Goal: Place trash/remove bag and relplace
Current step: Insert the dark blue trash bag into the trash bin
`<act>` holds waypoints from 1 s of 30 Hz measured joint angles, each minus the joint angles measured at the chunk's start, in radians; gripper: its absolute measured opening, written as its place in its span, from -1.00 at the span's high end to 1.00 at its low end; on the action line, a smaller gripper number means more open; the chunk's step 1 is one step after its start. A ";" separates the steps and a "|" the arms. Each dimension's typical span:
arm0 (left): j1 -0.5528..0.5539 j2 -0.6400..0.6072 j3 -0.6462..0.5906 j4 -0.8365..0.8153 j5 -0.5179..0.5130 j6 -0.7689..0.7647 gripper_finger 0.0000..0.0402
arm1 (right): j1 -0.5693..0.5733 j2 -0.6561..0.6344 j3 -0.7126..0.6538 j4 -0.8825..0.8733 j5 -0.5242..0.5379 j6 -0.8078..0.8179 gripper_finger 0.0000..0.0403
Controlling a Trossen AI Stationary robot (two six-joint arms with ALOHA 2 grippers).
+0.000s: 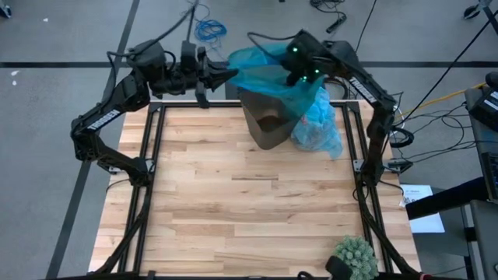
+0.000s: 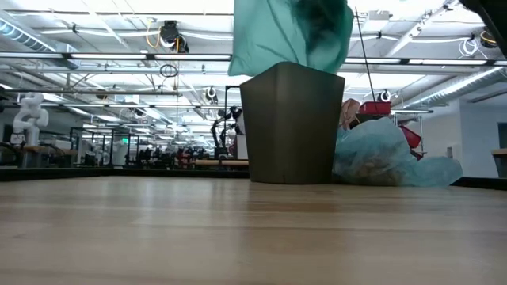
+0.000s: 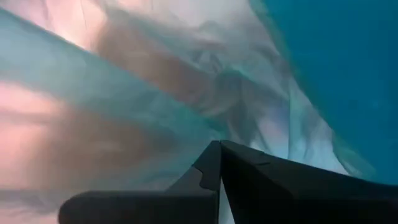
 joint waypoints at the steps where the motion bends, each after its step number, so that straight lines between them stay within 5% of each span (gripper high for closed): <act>1: 0.000 0.000 -0.004 -0.011 0.001 -0.003 1.00 | 0.001 0.002 -0.011 -0.003 -0.001 0.002 1.00; 19: -0.007 -0.027 -0.054 -0.070 -0.018 -0.037 1.00 | 0.144 -0.006 -0.511 0.334 -0.266 0.122 1.00; 30: -0.007 -0.075 -0.054 -0.111 -0.012 -0.037 1.00 | 0.289 -0.010 -0.532 0.300 -0.431 0.231 1.00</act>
